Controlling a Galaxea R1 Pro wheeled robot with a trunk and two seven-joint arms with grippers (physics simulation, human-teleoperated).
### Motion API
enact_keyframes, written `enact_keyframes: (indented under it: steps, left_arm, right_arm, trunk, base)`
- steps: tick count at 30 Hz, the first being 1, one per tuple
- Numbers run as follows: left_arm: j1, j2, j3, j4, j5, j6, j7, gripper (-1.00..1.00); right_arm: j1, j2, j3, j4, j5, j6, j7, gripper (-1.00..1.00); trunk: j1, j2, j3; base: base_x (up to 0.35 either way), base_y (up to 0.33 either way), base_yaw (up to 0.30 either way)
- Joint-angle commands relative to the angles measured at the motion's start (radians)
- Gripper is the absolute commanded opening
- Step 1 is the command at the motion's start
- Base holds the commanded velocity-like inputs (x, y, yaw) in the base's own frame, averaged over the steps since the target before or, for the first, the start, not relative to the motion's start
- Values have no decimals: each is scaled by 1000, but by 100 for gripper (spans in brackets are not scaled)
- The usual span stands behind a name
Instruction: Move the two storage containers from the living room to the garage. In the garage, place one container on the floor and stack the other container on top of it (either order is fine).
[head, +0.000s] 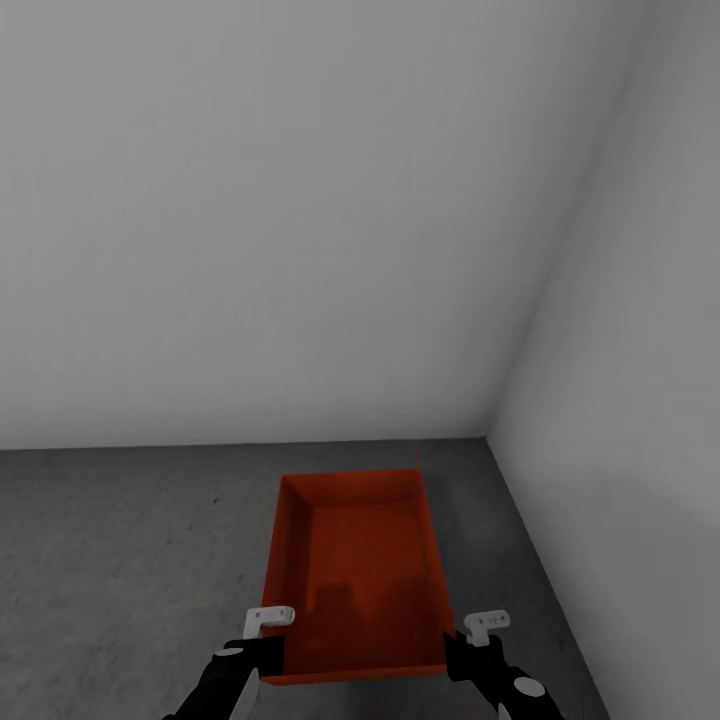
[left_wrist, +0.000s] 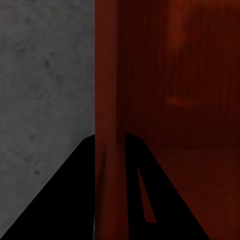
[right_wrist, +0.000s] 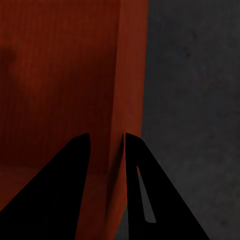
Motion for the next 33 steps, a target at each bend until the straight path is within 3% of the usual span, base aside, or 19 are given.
enact_keyframes:
  steps: [1,10,33]
  left_arm:
    - [0,49,11,0,-20,9,22,-100]
    - [0,48,11,0,-20,9,21,-100]
    - [0,48,11,0,-20,9,22,-100]
  right_arm:
    - [0,-2,15,-4,0,-11,17,-100]
    - [0,-2,15,-4,-1,-11,17,-100]
    - [0,-2,15,-4,-2,-11,17,-100]
  trunk:
    - [0,0,-1]
    - [0,0,-1]
    - [84,-154,-70]
  base:
    - [0,0,0]
    - [0,0,0]
    - [0,0,0]
